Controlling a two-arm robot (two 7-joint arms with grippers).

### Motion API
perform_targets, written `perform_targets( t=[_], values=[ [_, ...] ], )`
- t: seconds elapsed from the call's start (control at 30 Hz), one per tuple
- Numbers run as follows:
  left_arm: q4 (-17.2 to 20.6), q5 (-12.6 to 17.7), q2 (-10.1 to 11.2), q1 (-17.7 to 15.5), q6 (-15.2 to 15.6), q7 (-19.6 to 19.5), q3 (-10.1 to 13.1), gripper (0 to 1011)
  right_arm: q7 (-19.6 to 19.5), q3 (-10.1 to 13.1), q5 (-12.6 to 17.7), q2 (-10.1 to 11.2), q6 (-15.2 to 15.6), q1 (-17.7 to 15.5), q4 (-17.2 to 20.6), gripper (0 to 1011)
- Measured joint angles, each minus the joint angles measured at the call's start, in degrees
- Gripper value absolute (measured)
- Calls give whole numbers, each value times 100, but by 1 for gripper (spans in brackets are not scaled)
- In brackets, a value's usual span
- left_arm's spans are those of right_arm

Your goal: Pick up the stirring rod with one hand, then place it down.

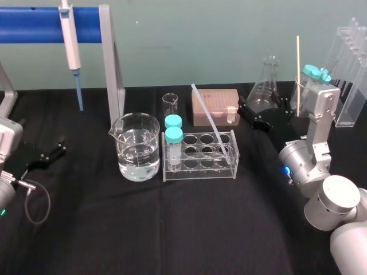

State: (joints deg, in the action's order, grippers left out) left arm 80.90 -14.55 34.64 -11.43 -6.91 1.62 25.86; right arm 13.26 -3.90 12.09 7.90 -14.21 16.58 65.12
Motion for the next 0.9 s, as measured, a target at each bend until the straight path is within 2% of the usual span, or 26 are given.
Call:
perform_targets(
  t=[0.9],
  values=[
    [0,0,0,0,0,0,0,1000,-5,-7,-12,1,-5,0,9,1003]
  ],
)
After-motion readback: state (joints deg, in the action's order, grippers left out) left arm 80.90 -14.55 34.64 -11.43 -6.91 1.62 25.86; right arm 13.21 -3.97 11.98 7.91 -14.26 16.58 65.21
